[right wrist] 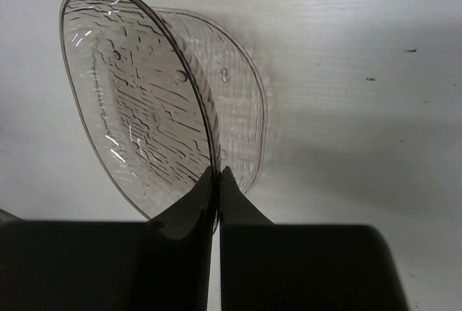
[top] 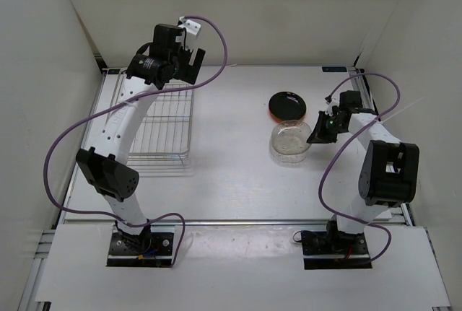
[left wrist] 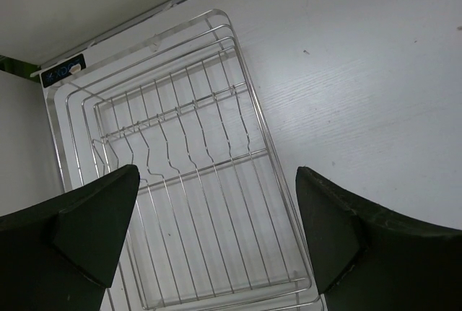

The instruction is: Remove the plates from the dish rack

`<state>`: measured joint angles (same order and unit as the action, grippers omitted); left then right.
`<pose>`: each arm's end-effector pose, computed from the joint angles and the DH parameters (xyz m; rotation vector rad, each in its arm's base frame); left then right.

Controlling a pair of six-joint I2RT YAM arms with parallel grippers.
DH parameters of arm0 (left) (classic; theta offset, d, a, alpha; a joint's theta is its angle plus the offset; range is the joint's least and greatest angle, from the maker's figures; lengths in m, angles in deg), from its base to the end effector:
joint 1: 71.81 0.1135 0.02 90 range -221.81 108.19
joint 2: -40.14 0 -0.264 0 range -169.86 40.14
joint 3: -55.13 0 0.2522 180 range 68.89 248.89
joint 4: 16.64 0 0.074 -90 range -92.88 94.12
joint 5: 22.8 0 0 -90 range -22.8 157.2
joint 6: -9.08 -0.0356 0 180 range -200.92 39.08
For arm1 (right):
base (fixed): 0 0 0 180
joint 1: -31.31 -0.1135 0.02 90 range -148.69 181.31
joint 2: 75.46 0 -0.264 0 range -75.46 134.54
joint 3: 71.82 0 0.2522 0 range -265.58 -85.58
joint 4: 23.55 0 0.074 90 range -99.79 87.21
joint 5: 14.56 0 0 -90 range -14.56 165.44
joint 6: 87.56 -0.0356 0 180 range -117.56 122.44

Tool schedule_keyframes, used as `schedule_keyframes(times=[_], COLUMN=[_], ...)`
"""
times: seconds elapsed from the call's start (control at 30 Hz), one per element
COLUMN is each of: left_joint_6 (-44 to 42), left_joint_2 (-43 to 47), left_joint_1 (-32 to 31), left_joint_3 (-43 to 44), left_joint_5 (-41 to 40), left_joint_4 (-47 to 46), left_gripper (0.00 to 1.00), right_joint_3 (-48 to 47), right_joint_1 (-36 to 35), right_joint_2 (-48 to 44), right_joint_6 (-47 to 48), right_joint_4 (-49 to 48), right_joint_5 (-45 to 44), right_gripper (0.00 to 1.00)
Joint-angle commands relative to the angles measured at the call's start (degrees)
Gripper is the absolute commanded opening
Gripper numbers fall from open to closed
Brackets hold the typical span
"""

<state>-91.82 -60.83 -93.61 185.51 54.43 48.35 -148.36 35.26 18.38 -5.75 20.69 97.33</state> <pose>0.3542 -0.1332 0.4333 0.4919 2.1211 0.1360 0.3296 -0.0095 0.2078 0.1488 2.6112 0.5293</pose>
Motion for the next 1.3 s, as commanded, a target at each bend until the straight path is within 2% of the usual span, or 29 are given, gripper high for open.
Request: schedule_keyframes(times=[0.0,0.33,0.6,0.7,0.93,1.13,1.17,1.27], left_joint_6=[1.0,0.4,0.4,0.4,0.4,1.0,1.1,3.7], left_joint_2=[2.9,3.4,3.9,3.9,3.9,3.9,3.9,5.1], left_joint_1=[0.1,0.1,0.1,0.1,0.1,1.4,1.4,4.7], left_joint_3=[-1.0,-0.5,-1.7,-1.7,-1.1,-2.4,-2.4,-5.2], left_joint_5=[1.6,1.6,1.6,1.6,2.7,3.5,4.1,5.4], left_joint_4=[0.7,1.2,1.2,1.8,1.8,1.8,1.8,1.2], left_gripper=[1.0,1.0,1.0,1.0,1.0,1.0,1.0,1.0], right_joint_3=[1.5,2.8,2.8,2.2,1.7,-0.8,-1.3,-4.1], right_joint_1=[-0.2,-0.2,-0.2,-0.2,-0.2,-0.2,-0.2,1.2], right_joint_2=[0.6,2.0,3.5,4.1,3.5,0.6,-0.4,-1.2], right_joint_6=[0.1,-2.0,-3.1,-3.1,-2.0,-0.1,-0.1,1.6], right_joint_4=[-3.0,-3.6,-3.6,-3.0,-2.4,-0.2,0.5,1.8], right_joint_5=[1.9,1.4,1.9,2.5,3.0,0.9,0.2,-2.8], right_gripper=[0.0,0.0,0.07,0.13,0.38,0.86,1.0,1.0])
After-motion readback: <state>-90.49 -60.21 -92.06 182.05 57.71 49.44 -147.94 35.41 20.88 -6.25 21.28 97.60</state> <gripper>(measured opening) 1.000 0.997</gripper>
